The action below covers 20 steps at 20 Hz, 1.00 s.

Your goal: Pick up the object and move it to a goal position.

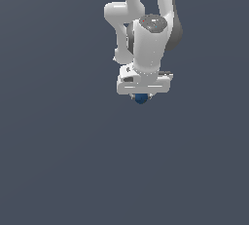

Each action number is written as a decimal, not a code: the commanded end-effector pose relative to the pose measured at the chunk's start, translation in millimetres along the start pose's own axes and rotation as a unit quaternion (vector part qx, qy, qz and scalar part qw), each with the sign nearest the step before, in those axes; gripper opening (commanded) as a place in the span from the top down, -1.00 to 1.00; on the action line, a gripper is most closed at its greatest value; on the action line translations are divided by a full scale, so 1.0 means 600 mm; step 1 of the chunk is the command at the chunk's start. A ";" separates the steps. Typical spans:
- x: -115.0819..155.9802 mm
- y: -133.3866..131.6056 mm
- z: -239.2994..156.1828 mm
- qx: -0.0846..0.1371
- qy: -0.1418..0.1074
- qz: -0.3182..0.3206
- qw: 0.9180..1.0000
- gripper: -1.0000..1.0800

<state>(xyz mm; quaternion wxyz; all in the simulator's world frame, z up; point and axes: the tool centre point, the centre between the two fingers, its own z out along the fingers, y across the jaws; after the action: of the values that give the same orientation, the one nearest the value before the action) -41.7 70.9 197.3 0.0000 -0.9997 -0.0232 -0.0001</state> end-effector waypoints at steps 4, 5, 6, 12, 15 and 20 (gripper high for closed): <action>-0.002 -0.007 -0.105 0.000 0.000 0.000 1.000 1.00; -0.002 -0.008 -0.124 0.000 0.000 0.000 1.000 1.00; -0.002 -0.010 -0.142 0.000 0.000 0.000 1.000 1.00; 0.000 -0.017 -0.248 0.000 0.000 0.000 1.000 1.00; 0.001 -0.020 -0.291 0.000 0.000 0.000 1.000 1.00; 0.004 -0.024 -0.344 0.000 0.000 0.000 1.000 1.00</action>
<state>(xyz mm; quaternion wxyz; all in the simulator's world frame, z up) -40.2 84.8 394.3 0.0001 -0.9997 -0.0232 -0.0005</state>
